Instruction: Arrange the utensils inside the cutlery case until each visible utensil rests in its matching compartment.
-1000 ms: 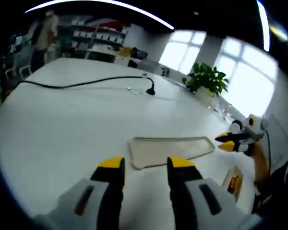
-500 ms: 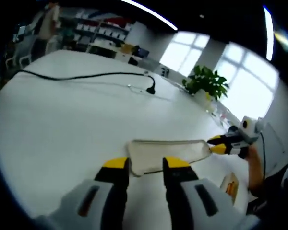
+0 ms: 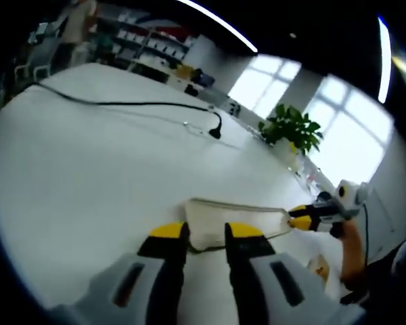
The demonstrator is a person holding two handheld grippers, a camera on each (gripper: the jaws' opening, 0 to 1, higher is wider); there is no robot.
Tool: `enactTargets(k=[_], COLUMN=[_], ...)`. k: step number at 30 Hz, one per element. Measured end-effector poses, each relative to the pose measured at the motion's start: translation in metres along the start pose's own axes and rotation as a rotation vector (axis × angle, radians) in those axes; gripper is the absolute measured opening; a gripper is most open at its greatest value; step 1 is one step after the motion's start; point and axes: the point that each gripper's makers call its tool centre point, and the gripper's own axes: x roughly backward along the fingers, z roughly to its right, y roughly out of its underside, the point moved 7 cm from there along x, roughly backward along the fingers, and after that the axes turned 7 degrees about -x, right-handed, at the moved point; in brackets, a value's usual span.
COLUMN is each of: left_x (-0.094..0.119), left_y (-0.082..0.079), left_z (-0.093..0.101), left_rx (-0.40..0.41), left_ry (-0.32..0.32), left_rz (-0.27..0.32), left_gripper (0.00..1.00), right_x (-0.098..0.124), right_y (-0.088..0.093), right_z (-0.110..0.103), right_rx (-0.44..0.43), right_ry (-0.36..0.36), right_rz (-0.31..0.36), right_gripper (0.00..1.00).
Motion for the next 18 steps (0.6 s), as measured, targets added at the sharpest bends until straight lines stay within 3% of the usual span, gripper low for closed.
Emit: enactTargets(k=[2, 5, 12, 16, 18], left_x=[0.001, 0.004, 0.016, 0.014, 0.012], left_y=[0.000, -0.001, -0.002, -0.004, -0.002], left_z=[0.004, 0.002, 0.016, 0.026, 0.028], left_rx=[0.067, 0.105, 0.090, 0.145, 0.158], left_ry=[0.025, 0.053, 0.076, 0.153, 0.160], left_rz=[0.031, 0.052, 0.076, 0.079, 0.078], left_gripper=[0.21, 0.21, 0.21, 0.20, 0.20], right_x=[0.001, 0.004, 0.007, 0.008, 0.008], right_y=[0.000, 0.001, 0.004, 0.006, 0.006], right_z=[-0.001, -0.003, -0.005, -0.006, -0.005], right_rx=[0.009, 0.045, 0.056, 0.069, 0.069], right_ry=[-0.007, -0.011, -0.024, -0.033, -0.038], right_rz=[-0.004, -0.018, 0.000, 0.004, 0.005], right_gripper=[0.14, 0.13, 0.11, 0.10, 0.09])
